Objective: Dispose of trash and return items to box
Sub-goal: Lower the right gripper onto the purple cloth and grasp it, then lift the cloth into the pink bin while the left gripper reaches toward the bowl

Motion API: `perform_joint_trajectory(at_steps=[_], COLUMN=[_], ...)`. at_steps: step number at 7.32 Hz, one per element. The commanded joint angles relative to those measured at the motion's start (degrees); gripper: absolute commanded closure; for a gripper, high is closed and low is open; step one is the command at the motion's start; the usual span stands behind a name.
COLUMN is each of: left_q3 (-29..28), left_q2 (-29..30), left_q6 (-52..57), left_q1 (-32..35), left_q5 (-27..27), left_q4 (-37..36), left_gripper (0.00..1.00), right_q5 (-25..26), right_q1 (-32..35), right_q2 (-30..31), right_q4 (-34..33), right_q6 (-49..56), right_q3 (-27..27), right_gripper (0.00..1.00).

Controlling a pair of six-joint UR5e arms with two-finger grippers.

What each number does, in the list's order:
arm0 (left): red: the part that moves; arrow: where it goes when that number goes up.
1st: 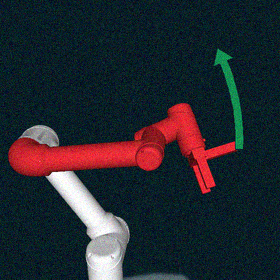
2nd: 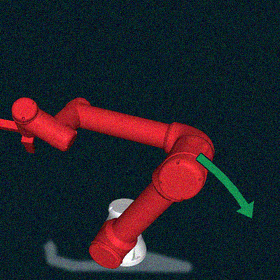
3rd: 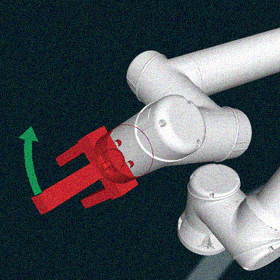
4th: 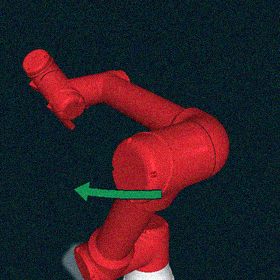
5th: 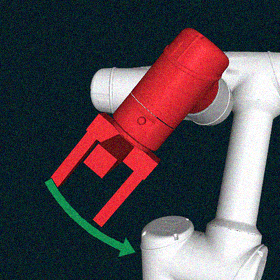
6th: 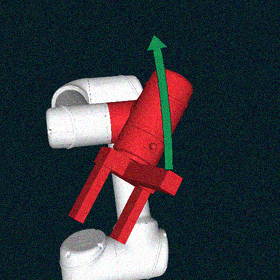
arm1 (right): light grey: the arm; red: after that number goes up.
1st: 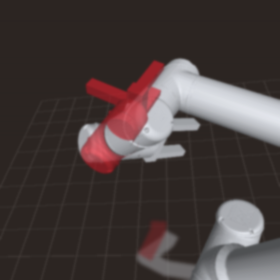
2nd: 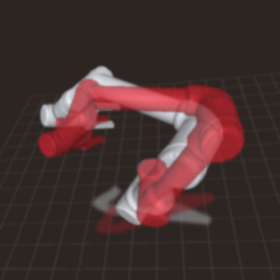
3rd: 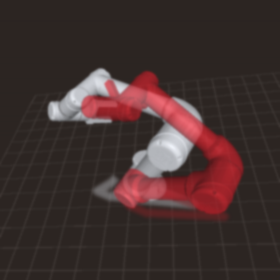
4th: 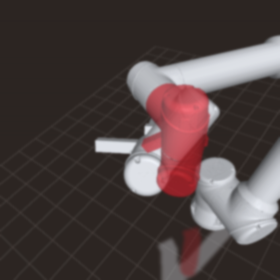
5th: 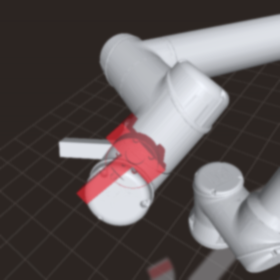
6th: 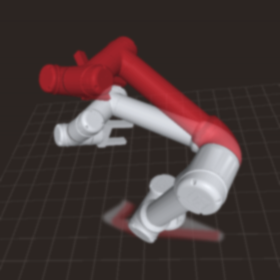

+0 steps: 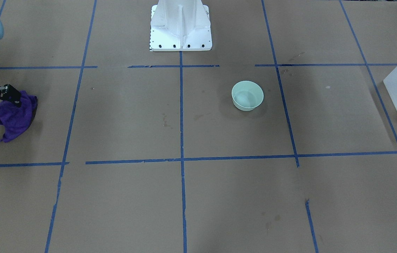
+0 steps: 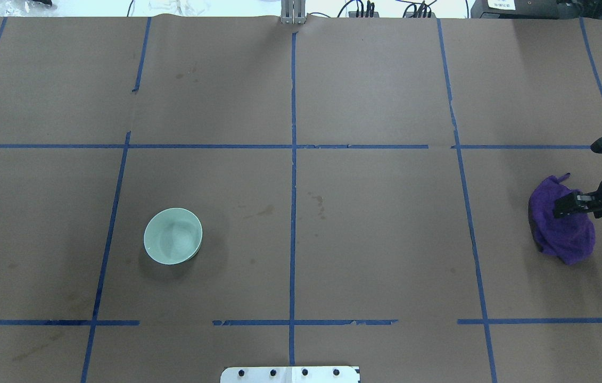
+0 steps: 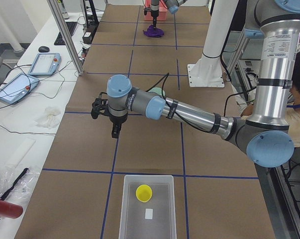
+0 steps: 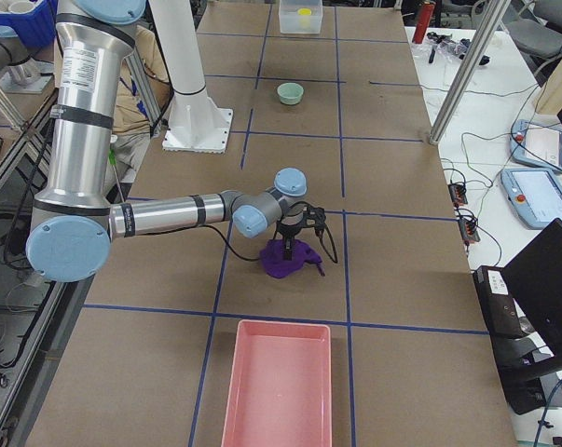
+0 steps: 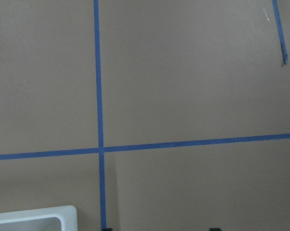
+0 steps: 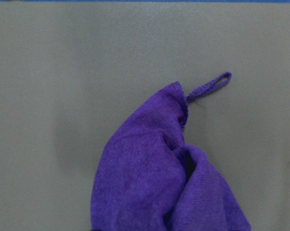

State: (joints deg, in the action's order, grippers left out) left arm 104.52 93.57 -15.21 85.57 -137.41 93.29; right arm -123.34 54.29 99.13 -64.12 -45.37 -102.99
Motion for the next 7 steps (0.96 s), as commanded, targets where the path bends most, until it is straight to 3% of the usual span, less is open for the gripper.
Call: perform_joint_trajectory(at_steps=[1, 2, 4, 5, 6, 7], left_q3=[1.12, 1.3, 1.47, 2.43, 5.05, 6.91], left_q2=[0.47, 0.65, 3.18, 6.5, 7.58, 7.77], left_q6=[-1.67, -1.67, -4.45, -13.61, -22.67, -27.02], left_q1=[-0.93, -1.11, -3.56, -8.36, -14.32, -18.12], left_q5=[0.04, -0.05, -0.31, -0.22, 0.3, 0.39], left_q4=[0.05, 0.05, 0.14, 0.05, 0.4, 1.19], left_gripper=[0.25, 0.23, 0.07, 0.01, 0.0, 0.0], right_q5=[0.55, 0.38, 0.03, -0.76, -2.94, -9.4], right_q1=[-0.23, -0.06, 1.51, 5.18, 9.57, 16.22], right_q2=[-0.96, -0.78, -0.08, 1.92, 4.38, 4.75], right_q4=[0.05, 0.13, 0.05, -0.48, -0.83, -0.83], right_q6=[0.02, 0.11, 0.28, 0.55, 0.81, 2.81], right_q3=[0.33, 0.16, -2.55, -6.75, -10.44, -10.48], right_gripper=[1.0, 1.0, 1.0, 1.0, 1.0, 1.0])
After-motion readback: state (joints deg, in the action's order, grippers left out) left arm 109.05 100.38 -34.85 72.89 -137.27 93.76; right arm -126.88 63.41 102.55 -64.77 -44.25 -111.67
